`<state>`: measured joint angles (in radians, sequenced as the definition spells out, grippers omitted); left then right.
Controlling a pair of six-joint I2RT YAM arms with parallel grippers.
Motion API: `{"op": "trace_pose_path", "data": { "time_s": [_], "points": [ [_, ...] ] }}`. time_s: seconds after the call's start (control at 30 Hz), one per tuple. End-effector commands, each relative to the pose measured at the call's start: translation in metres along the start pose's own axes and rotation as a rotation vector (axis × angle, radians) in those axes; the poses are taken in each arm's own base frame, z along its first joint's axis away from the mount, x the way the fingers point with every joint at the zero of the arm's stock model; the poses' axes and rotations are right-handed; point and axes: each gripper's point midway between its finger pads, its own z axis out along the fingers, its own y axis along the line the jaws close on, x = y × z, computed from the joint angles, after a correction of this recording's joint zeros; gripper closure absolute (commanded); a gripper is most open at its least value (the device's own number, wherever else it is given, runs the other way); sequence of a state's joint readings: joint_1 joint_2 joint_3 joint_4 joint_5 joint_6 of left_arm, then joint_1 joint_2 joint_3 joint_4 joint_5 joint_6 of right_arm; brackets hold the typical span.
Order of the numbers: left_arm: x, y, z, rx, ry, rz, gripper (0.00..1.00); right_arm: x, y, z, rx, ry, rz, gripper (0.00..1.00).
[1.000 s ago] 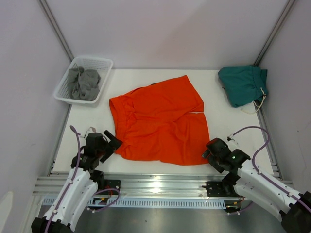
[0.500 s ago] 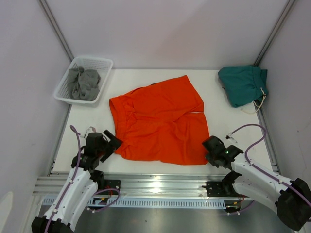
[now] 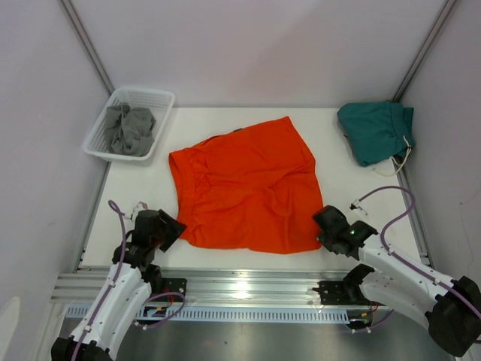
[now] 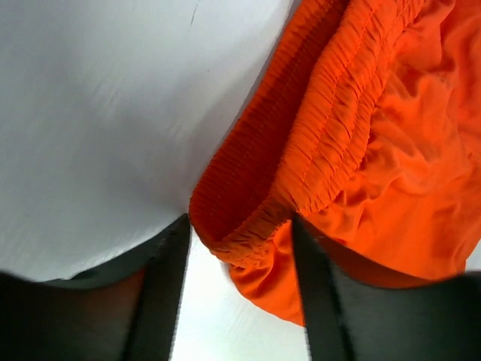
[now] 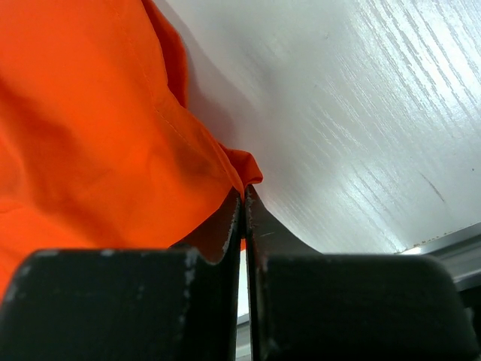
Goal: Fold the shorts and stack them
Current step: Fold the shorts
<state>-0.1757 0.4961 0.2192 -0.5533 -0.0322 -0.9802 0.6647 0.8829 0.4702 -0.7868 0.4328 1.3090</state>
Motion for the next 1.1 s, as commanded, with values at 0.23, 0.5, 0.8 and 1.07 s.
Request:
{"op": "trace_pose_path", "data": {
  "time_s": [0.23, 0.5, 0.8, 1.07],
  "points": [
    [0.005, 0.009, 0.012, -0.003, -0.018, -0.038, 0.59, -0.010, 0.018, -0.001, -0.034, -0.040, 0.008, 1.00],
    [0.016, -0.004, 0.023, 0.032, 0.050, -0.001, 0.66, -0.015, 0.022, -0.006, -0.042, -0.049, 0.007, 1.00],
    [-0.012, -0.006, 0.002, -0.041, -0.037, 0.058, 1.00, -0.032, 0.030, -0.032, -0.062, -0.059, 0.027, 1.00],
    [-0.013, -0.028, -0.028, 0.004, 0.016, 0.087, 1.00, -0.066, 0.017, -0.072, 0.019, -0.120, 0.058, 1.00]
  ]
}}
